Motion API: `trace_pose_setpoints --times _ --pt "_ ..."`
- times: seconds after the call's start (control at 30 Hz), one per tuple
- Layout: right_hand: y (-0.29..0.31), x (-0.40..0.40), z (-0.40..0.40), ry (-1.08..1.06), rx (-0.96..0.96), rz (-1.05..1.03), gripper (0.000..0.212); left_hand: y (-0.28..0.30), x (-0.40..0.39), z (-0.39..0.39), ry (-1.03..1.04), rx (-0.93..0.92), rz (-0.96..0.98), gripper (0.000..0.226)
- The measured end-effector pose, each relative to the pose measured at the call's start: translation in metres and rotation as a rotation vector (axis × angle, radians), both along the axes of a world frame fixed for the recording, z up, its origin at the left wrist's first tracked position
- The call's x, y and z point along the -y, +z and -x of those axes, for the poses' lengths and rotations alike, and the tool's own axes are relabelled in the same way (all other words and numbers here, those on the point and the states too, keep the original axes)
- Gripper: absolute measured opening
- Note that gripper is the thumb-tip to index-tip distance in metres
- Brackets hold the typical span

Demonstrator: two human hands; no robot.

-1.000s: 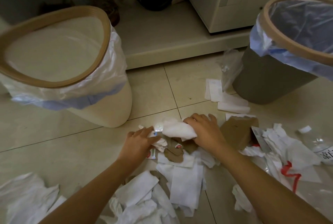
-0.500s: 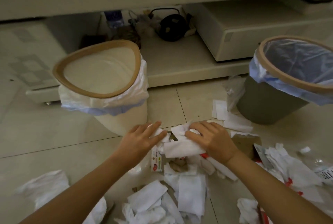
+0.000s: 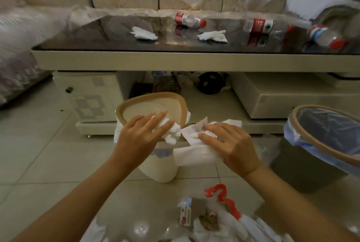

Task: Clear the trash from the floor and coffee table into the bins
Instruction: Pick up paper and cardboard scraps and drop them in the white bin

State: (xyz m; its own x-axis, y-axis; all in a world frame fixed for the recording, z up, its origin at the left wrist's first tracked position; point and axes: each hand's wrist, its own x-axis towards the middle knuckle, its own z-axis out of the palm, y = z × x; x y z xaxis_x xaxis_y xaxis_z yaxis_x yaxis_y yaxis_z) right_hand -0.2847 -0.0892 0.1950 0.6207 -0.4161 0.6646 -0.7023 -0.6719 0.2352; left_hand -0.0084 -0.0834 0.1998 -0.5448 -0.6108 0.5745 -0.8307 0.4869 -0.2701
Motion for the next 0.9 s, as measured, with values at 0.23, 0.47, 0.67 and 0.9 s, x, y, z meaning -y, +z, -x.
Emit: trace_pose_setpoints --times 0.23,0.47,0.67,0.9 --pt "0.039 0.04 -0.059 0.017 0.087 0.073 0.044 -0.005 0.047 -0.021 0.296 0.001 -0.329 0.073" --pt "0.023 0.073 -0.121 0.024 0.0 -0.103 0.044 -0.001 0.051 -0.052 0.305 -0.148 -0.308 0.065" --pt "-0.009 0.107 -0.155 -0.205 -0.268 -0.793 0.072 -0.01 0.041 -0.074 0.462 -0.22 -0.273 0.028" --pt "-0.014 0.073 -0.135 -0.218 -0.058 -0.509 0.056 -0.011 0.041 -0.055 0.394 -0.219 -0.272 0.032"
